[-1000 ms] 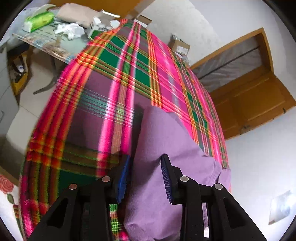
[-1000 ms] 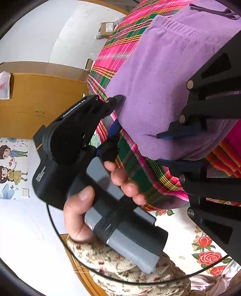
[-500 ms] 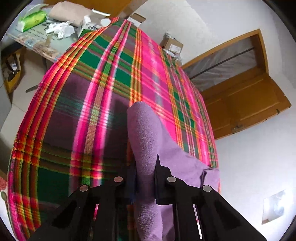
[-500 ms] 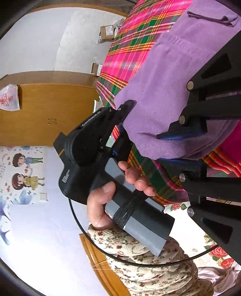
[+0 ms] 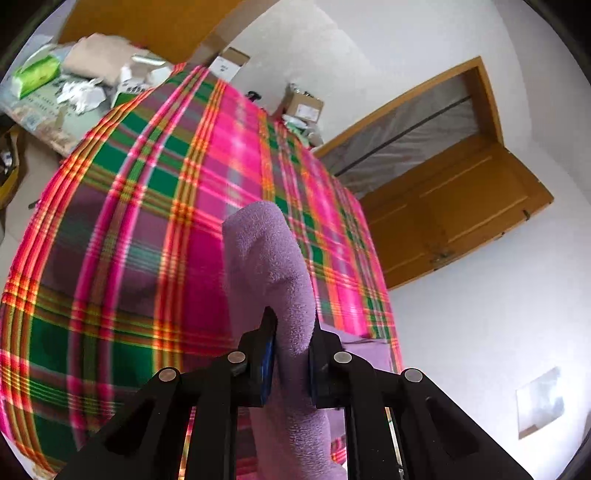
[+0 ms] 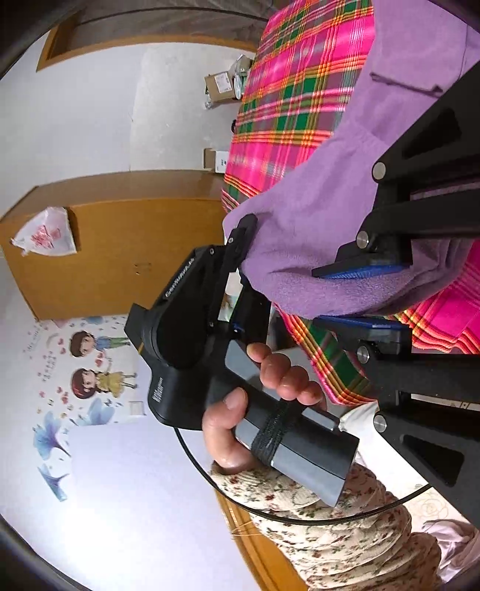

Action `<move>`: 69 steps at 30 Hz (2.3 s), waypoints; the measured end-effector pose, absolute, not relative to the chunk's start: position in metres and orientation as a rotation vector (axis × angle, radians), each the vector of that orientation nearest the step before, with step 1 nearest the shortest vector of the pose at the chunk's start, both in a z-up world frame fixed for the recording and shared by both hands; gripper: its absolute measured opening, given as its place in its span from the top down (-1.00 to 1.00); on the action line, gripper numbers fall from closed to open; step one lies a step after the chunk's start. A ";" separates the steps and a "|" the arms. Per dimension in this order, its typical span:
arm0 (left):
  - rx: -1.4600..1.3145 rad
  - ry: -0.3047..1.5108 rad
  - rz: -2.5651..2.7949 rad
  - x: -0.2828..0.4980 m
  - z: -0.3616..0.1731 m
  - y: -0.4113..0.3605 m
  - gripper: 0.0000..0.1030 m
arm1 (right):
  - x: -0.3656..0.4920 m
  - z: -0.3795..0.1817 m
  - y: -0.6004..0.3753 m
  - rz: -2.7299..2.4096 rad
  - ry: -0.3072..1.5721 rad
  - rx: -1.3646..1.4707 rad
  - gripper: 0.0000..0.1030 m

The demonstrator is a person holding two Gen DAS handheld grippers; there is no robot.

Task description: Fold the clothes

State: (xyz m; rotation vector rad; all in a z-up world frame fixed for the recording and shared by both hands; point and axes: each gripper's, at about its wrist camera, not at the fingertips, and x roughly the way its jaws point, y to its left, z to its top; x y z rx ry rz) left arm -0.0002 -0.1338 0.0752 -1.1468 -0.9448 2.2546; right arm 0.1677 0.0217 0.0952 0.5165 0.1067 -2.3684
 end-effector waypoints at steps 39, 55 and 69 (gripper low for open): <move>-1.157 -0.667 2.033 -0.038 0.113 0.088 0.69 | 0.171 0.111 0.230 -2.699 -0.286 0.498 0.65; -1.285 -0.583 1.977 -0.066 0.080 0.159 0.69 | 0.163 0.079 0.286 -2.776 -0.413 0.598 0.65; -1.418 -0.561 1.934 -0.091 0.036 0.194 0.69 | 0.149 0.043 0.319 -2.838 -0.487 0.742 0.72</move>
